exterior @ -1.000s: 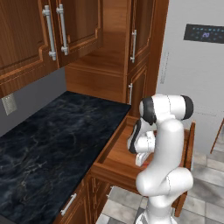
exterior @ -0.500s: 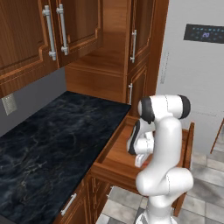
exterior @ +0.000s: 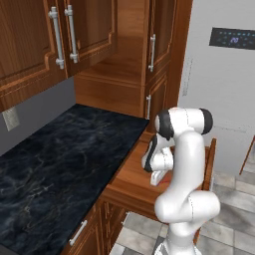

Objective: Take a straw from the drawer in front and place it inside the glass cup on the dining counter.

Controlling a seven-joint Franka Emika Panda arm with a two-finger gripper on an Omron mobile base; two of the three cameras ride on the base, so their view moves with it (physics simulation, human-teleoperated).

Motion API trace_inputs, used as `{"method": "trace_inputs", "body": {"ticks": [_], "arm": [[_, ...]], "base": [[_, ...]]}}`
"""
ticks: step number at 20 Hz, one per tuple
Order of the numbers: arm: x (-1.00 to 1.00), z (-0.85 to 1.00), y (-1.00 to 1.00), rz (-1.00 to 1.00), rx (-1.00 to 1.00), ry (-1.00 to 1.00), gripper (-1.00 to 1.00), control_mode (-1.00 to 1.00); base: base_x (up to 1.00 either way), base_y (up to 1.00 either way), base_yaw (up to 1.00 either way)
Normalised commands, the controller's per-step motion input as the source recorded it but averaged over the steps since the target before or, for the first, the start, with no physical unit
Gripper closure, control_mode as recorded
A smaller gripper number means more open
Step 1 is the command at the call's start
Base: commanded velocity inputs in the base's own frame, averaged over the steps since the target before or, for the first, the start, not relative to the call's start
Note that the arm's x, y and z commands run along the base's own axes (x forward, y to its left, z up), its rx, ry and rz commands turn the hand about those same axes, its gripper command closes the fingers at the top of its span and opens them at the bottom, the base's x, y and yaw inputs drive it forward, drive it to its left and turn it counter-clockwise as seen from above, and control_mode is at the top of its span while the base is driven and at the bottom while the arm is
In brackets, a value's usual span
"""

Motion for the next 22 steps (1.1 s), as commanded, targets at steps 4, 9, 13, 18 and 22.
{"method": "trace_inputs", "body": {"ticks": [4, 9, 13, 18, 22], "arm": [[-0.27, -0.38, -0.09, 0.00, 0.00, 0.01, 1.00, -1.00], [-0.40, -0.20, -0.25, 0.00, 0.00, 0.00, 1.00, -1.00], [-0.43, 0.02, -0.24, 0.00, 0.00, 0.00, 1.00, -1.00], [-0.11, 0.56, -0.23, 0.00, 0.03, 0.00, 1.00, -1.00], [0.00, 0.99, -0.22, 0.00, 0.10, 0.00, 1.00, -1.00]], "base": [[0.00, 0.00, 0.00], [0.00, 0.00, 0.00], [0.00, 0.00, 0.00], [0.00, 0.00, 0.00], [0.00, 0.00, 0.00]]}}
